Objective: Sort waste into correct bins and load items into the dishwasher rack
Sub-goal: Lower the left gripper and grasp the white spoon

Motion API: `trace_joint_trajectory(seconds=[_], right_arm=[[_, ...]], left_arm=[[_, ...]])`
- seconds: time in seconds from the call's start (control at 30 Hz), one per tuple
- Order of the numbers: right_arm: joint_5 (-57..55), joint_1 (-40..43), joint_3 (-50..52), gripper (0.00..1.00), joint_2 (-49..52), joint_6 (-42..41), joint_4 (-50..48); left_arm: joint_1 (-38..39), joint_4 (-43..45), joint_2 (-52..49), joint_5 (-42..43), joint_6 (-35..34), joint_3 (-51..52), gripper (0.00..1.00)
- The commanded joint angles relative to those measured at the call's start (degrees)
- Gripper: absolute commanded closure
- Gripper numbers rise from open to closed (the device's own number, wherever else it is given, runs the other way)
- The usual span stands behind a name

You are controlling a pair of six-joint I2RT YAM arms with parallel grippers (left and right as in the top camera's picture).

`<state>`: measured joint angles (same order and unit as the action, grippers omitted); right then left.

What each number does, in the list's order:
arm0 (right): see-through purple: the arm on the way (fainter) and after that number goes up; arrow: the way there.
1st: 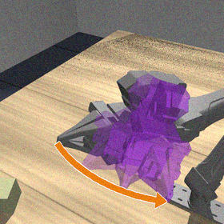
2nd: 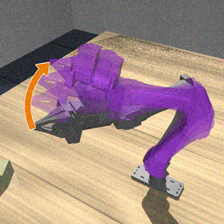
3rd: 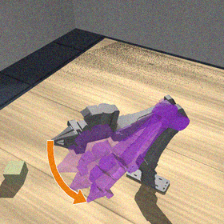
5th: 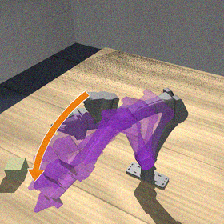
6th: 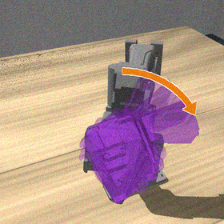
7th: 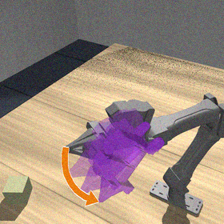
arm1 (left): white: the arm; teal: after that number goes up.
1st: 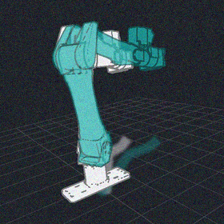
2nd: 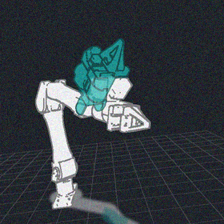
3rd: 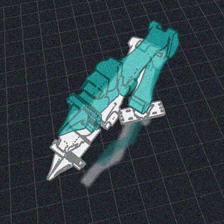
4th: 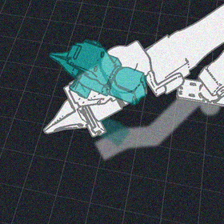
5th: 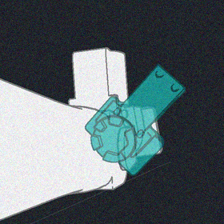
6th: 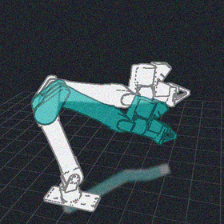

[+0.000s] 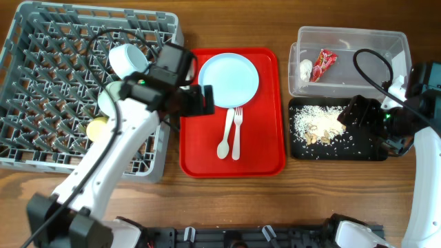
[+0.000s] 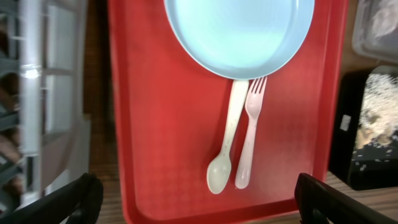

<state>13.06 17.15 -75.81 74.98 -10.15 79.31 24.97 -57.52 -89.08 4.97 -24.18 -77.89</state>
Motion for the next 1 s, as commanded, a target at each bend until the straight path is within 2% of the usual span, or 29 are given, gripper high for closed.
trace_joint_trajectory(seconds=[0.0, 0.1, 0.27, 0.5, 0.97], right_arm=[[0.5, 0.2, -1.3, 0.0, -0.9, 1.1, -0.1], [0.5, 0.2, -1.3, 0.01, -0.9, 1.1, -0.1], [0.5, 0.2, -1.3, 0.0, -0.9, 1.2, -0.1], [0.5, 0.2, -1.3, 0.0, -0.9, 1.1, -0.1], [0.5, 0.2, -1.3, 0.0, -0.9, 1.1, 0.0]], left_arm=[[3.6, 1.7, -4.3, -1.0, -1.0, 0.0, 0.0], [6.0, 4.1, -7.5, -1.5, -1.0, 0.0, 0.0], [8.7, 4.9, -13.0, -7.2, -3.5, 0.0, 0.0], [10.1, 6.7, -19.3, -7.3, -3.7, 0.0, 0.0], [11.0, 8.8, -24.4, -10.9, -3.7, 0.0, 0.04]])
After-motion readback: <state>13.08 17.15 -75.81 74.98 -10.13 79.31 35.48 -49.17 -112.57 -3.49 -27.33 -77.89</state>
